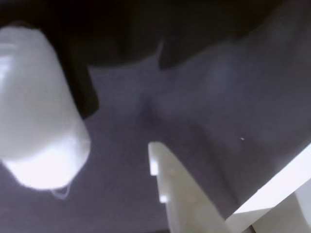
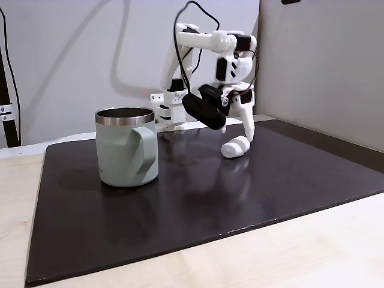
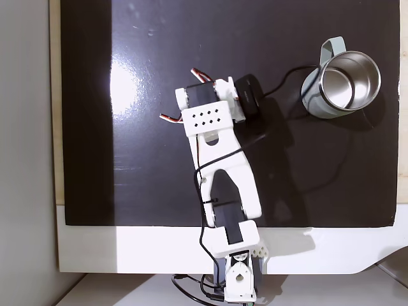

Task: Grasp a gauze and put it in the cup.

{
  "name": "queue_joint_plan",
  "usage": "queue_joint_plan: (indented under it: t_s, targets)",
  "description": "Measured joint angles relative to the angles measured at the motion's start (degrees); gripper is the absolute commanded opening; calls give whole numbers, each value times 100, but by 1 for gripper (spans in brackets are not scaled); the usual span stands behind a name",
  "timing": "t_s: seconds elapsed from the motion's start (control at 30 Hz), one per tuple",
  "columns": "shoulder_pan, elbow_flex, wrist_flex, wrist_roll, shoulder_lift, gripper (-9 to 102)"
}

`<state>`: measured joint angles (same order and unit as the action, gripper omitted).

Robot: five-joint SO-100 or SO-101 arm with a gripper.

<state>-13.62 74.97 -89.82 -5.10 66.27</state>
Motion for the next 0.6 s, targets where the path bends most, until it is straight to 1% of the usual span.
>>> queue_joint_plan:
  t_s: [0.17,0.3,0.37,0.47,0.6]
  targets:
    - [26,-35,141,44,-334,36]
    - [0,-44,193,88,-439,30]
    - [-9,-53,229,105,-466,24]
    - [-105,-70,246,105,-510,11]
    - [-123,-193,264,141,-606,2]
